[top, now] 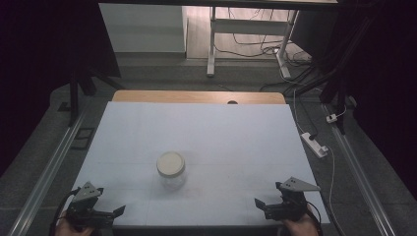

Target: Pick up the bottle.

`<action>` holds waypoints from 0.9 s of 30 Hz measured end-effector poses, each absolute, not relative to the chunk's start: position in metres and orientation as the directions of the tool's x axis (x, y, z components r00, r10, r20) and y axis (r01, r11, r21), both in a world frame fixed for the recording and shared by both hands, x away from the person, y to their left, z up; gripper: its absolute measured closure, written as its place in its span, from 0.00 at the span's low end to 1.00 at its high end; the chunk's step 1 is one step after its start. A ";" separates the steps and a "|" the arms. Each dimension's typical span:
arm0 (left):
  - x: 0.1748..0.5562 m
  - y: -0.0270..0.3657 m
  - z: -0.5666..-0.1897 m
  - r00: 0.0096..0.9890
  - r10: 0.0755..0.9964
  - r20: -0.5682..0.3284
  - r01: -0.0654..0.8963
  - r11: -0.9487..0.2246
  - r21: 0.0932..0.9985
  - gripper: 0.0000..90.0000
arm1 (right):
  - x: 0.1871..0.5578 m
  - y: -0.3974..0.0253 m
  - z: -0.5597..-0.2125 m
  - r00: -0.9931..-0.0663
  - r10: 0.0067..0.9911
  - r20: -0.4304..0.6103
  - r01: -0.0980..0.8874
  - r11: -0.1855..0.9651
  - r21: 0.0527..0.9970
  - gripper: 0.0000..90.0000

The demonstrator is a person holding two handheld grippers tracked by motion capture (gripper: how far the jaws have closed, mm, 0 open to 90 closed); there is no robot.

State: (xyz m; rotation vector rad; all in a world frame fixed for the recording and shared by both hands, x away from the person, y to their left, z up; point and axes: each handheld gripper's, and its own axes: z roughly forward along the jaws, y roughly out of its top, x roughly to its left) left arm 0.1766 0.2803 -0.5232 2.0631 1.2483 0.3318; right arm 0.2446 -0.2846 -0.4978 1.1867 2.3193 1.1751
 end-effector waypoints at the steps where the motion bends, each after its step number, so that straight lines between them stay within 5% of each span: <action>1: 0.177 0.280 -0.523 0.504 0.854 -0.130 0.676 -0.297 0.674 0.00 | 0.245 -0.285 -0.498 -0.625 0.772 0.111 0.547 0.332 0.769 0.00; 27: 0.177 0.286 -0.522 0.529 0.825 -0.202 0.675 -0.265 0.688 0.00 | 0.248 -0.282 -0.499 -0.665 0.735 0.134 0.558 0.370 0.743 0.00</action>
